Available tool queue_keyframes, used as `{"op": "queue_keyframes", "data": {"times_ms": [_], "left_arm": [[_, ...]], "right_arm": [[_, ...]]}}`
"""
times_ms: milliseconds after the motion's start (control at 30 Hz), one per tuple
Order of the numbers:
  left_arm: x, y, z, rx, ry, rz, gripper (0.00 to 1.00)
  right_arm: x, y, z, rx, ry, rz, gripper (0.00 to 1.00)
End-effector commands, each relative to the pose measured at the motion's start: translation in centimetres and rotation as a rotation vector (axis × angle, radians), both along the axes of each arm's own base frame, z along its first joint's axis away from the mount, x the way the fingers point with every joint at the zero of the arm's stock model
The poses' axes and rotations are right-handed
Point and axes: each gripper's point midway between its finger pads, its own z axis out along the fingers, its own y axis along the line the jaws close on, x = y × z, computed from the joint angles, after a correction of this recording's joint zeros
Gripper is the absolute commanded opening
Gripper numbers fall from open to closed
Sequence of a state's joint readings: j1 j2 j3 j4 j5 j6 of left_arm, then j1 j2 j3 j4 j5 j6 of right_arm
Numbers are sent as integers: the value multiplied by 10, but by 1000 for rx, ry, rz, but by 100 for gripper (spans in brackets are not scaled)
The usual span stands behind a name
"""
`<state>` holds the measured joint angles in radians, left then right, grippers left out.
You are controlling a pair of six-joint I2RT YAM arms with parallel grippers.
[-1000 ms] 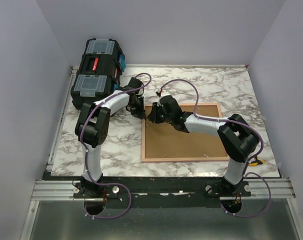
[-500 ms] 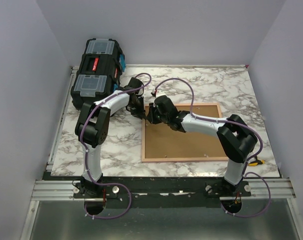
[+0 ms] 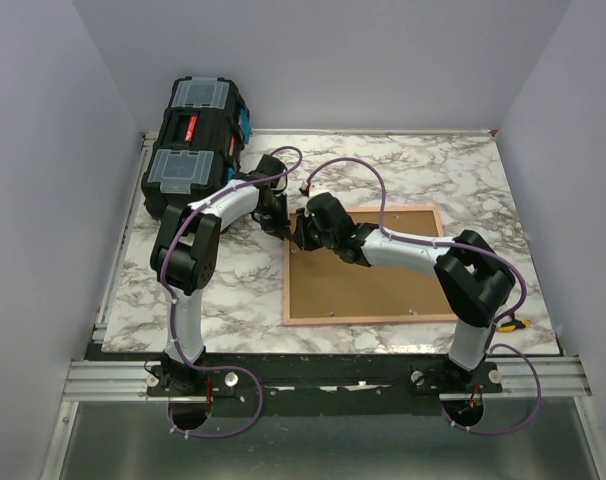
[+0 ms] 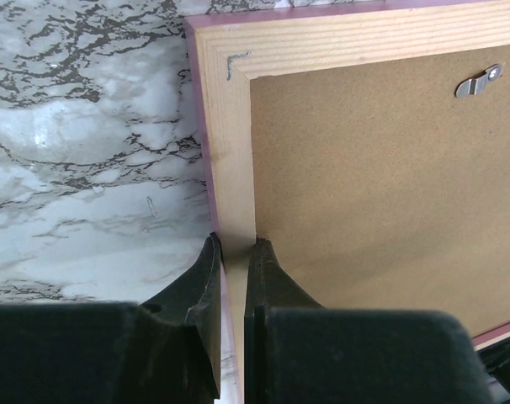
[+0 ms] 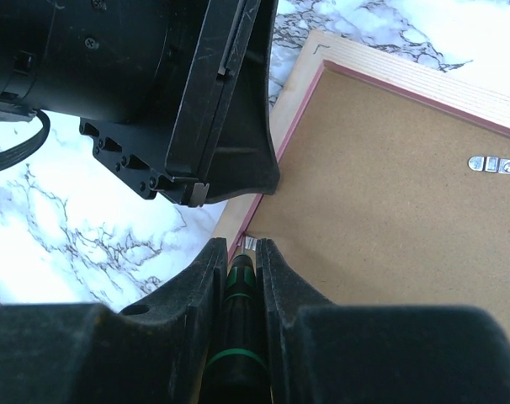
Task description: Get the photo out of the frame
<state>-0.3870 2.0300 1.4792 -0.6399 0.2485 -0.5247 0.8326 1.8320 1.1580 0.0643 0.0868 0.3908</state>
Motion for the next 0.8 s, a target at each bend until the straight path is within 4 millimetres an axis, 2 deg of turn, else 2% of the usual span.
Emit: {"op": "queue_keyframes", "data": {"times_ms": [0,233,500,767], "left_arm": [[13,-1,3,-26,-20,5,0],[14,0,3,-24,-19,5,0],[16,1,1,-15,-17,9,0],[19,2,1,-14,-16,12,0]], "right_arm": [[-57,-12,-36,-101,179,128,1],[-75,-7,-42,-100,214,256,1],[-86,-8,-44,-143,186,326,1],[-105,-13,-58,-216,186,380,1]]}}
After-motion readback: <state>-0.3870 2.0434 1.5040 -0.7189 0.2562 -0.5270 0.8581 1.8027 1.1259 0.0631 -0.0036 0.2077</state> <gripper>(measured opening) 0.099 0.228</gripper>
